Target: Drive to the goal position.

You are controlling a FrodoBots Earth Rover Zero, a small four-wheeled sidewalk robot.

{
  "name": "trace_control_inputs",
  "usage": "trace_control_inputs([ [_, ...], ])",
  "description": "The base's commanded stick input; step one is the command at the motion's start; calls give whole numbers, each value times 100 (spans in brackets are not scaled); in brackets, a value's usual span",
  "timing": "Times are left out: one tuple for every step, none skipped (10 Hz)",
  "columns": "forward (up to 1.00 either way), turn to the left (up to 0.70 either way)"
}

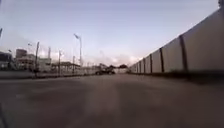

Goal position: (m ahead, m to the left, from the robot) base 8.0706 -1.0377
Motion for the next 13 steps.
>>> trace_control_inputs([
  [95,0],
  [95,0],
  [95,0],
  [95,0],
  [95,0],
  [95,0],
  [95,0],
  [95,0],
  [95,0],
  [95,0],
  [95,0],
  [95,0],
  [95,0],
])
